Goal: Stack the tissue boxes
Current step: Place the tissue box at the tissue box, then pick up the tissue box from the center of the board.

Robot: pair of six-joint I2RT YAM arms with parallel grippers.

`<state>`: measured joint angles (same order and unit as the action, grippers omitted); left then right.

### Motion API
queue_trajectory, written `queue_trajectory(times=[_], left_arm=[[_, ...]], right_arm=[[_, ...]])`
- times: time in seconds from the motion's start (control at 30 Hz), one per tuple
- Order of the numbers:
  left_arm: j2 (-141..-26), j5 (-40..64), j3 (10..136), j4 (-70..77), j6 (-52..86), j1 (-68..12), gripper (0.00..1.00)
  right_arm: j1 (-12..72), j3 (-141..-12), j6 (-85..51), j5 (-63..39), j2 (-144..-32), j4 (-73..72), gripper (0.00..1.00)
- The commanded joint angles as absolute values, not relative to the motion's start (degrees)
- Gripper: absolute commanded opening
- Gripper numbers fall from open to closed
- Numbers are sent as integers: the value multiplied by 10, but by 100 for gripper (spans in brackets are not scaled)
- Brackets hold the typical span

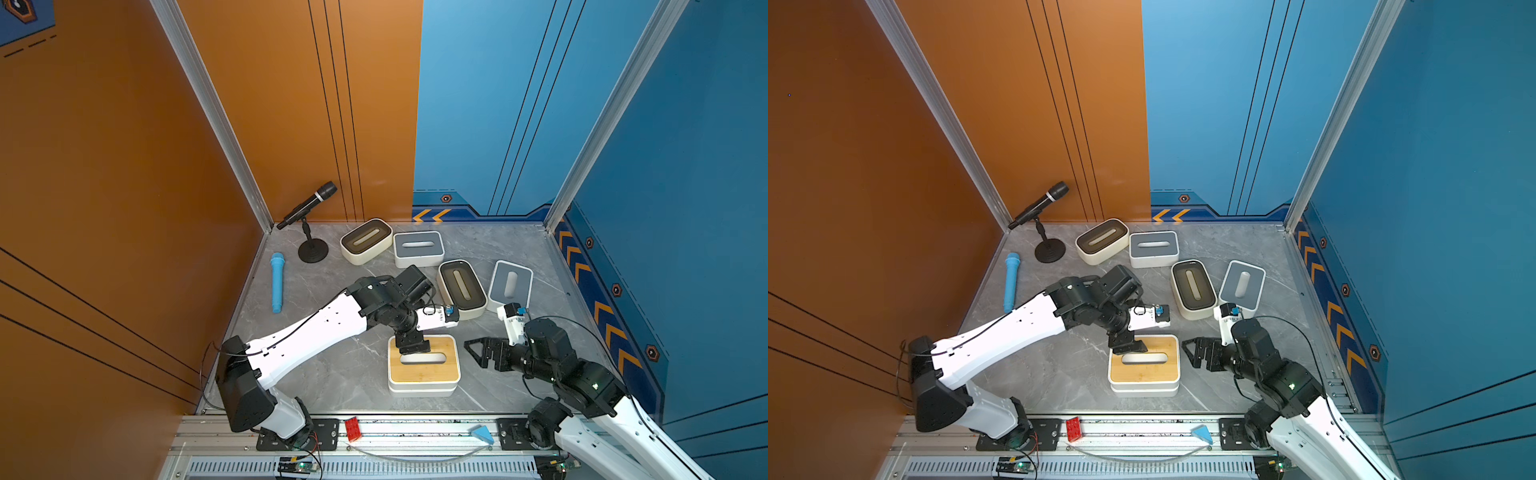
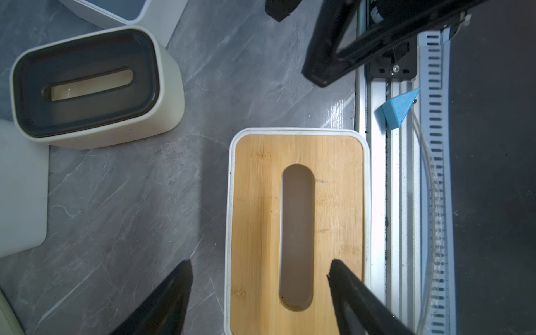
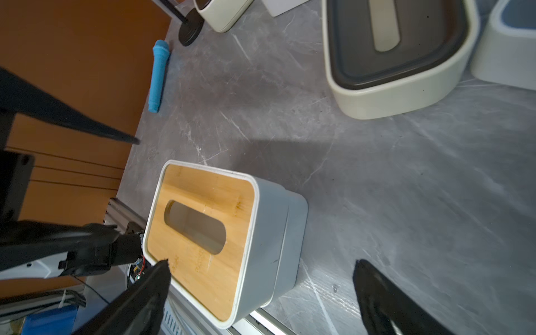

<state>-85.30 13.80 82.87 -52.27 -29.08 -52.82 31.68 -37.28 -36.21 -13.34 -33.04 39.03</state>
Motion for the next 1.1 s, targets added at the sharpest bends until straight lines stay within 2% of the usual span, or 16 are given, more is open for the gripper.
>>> queue_trajectory(times=[0.0,0.07,0.1,0.13,0.27,0.33,0.43,0.6,0.7,0.9,1.07], left_arm=[[-828,178,810,-476,-260,-503,80],[-818,203,803,-448,-243,-488,83],[-815,208,797,-428,-231,-483,88],[-812,210,788,-401,-214,-478,99],[-814,214,759,-302,-136,-454,98],[-821,217,754,-263,-91,-439,98],[-840,240,755,-212,-9,-404,98],[-876,232,774,-195,94,-352,98],[-899,230,773,-175,132,-344,98],[-938,288,788,-170,161,-327,98],[-934,300,786,-170,150,-323,98]], right_arm=[[243,-414,-322,-141,-381,441,100],[189,-440,-310,-141,-407,450,100],[166,-455,-303,-133,-416,454,100],[137,-470,-294,-119,-428,461,100],[34,-527,-238,-91,-490,483,100],[11,-550,-211,-38,-519,491,100],[-3,-551,-189,55,-557,472,100],[-54,-535,-170,12,-638,378,91],[-61,-550,-150,34,-699,343,89],[-71,-595,-146,-7,-813,277,78],[-56,-641,-131,21,-881,279,72]])
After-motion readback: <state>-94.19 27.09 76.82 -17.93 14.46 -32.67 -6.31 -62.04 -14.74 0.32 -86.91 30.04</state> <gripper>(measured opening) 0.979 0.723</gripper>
